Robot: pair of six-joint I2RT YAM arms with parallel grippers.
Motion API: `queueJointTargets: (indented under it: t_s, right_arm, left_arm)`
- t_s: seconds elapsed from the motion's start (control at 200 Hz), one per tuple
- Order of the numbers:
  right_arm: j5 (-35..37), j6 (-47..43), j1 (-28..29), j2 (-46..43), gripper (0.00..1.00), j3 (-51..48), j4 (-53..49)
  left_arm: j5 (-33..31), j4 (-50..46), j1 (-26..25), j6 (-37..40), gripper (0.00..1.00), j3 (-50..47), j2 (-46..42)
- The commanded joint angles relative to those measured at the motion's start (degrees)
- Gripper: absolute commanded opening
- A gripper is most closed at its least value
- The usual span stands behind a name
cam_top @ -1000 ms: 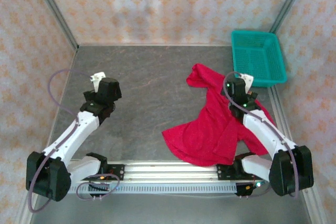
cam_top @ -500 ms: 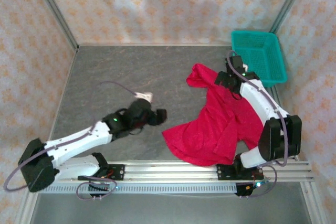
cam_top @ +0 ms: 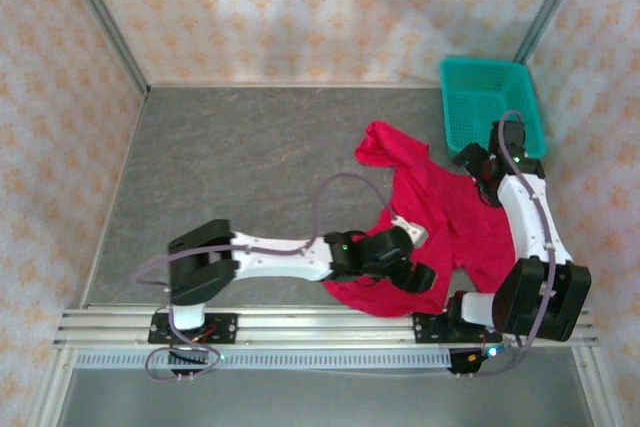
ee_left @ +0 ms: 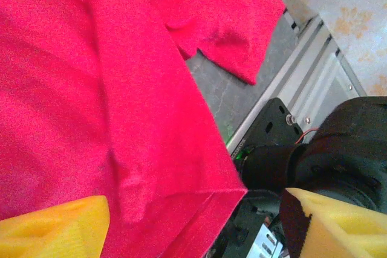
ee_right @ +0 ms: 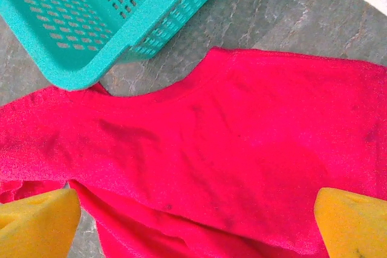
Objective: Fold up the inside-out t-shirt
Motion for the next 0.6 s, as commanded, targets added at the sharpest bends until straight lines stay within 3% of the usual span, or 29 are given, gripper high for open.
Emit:
queueJointTargets:
  t_s: [0.0,0.345,0.595]
  right_arm:
    - [-1.9,1.2,-1.4,-1.4,1.0,-0.3,-1.1]
    - [-5.7,1.6,-1.6,-1.1,0.99,0.0,0.7]
    - [-7.4,1.0,-1.6,-0.8,0.98,0.1,1.0]
  left_arm:
    - [5.9,1.7,-1.2,-1.0,0.74,4.2,5.9]
    - [0.3,-1.4,-1.2,-0.8,0.73,4.5,10.8]
    - [-4.5,-7.2,-1.2,2.7,0.76,4.8,7.9]
